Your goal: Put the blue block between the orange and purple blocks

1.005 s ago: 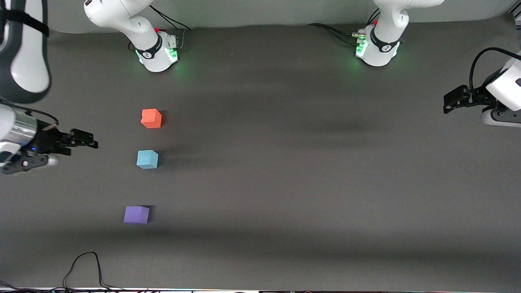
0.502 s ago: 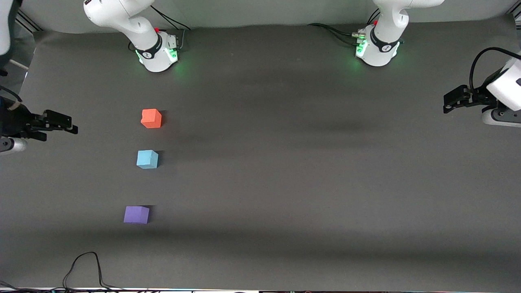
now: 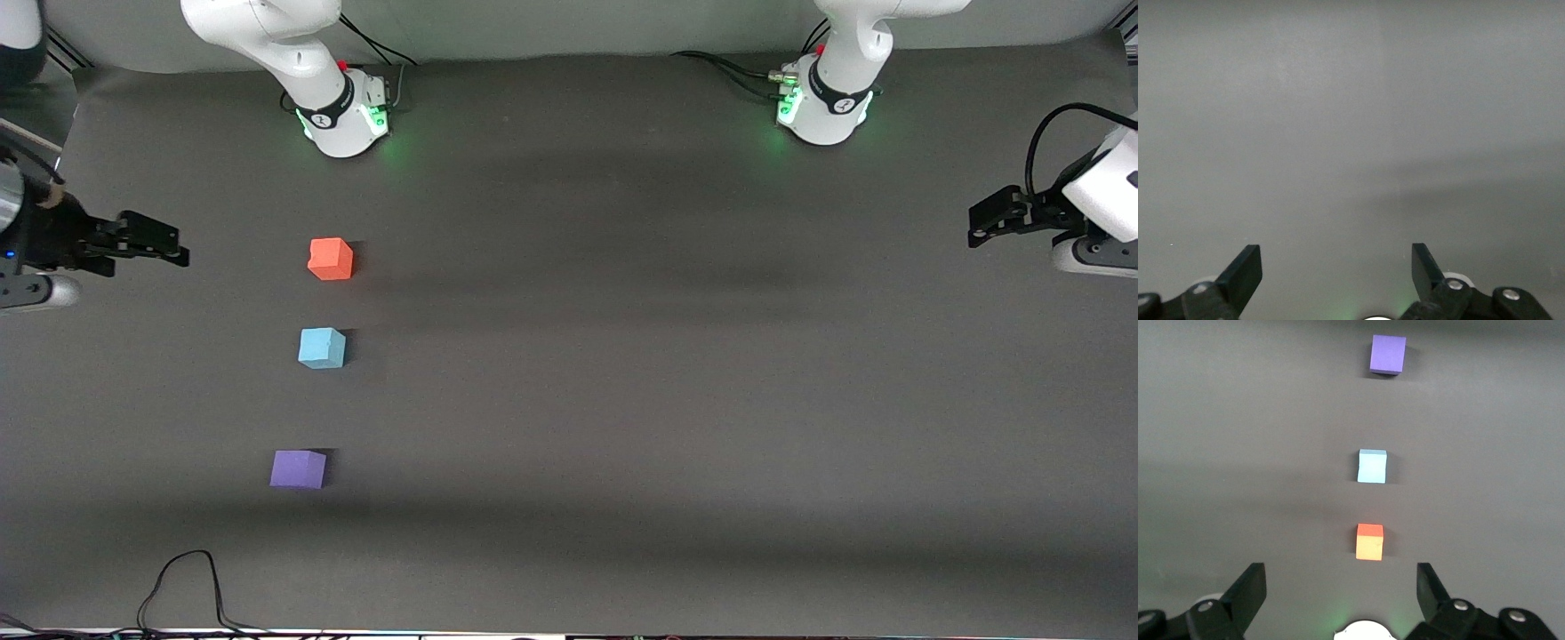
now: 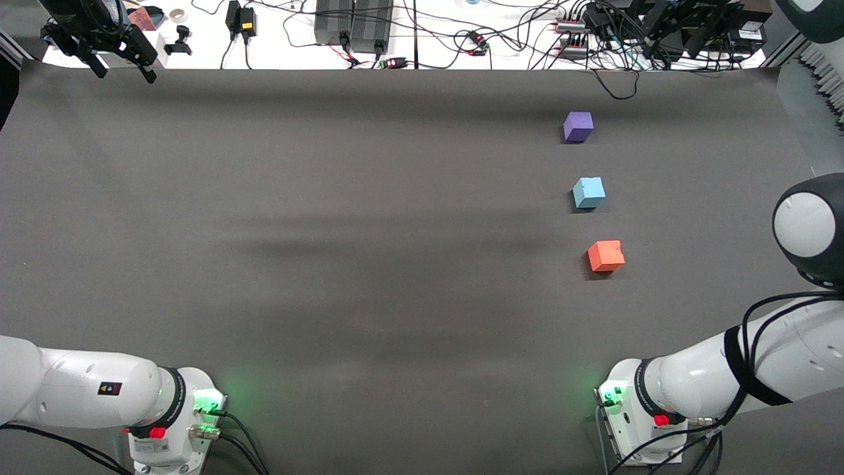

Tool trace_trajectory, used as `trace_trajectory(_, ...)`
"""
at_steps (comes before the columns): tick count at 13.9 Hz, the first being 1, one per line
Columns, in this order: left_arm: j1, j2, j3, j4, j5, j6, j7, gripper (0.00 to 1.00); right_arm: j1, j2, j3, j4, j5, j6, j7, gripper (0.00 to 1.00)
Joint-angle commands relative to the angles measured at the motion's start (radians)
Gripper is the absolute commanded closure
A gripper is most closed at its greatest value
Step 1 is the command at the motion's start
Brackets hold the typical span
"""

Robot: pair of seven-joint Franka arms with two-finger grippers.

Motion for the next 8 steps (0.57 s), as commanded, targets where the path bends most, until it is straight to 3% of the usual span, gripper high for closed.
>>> trace_trajectory(1,0.005,-0.003,-0.004,0.011,-0.006,-0.019,-0.004,0.00,-0.021,-0.156,0.018,-0.261,-0.023,0.163,0.016,0.00)
trace_trajectory(8,0.003,-0.003,-0.004,0.011,-0.008,-0.019,-0.004,0.00,-0.041,-0.127,0.041,-0.253,-0.013,0.185,0.019,0.00)
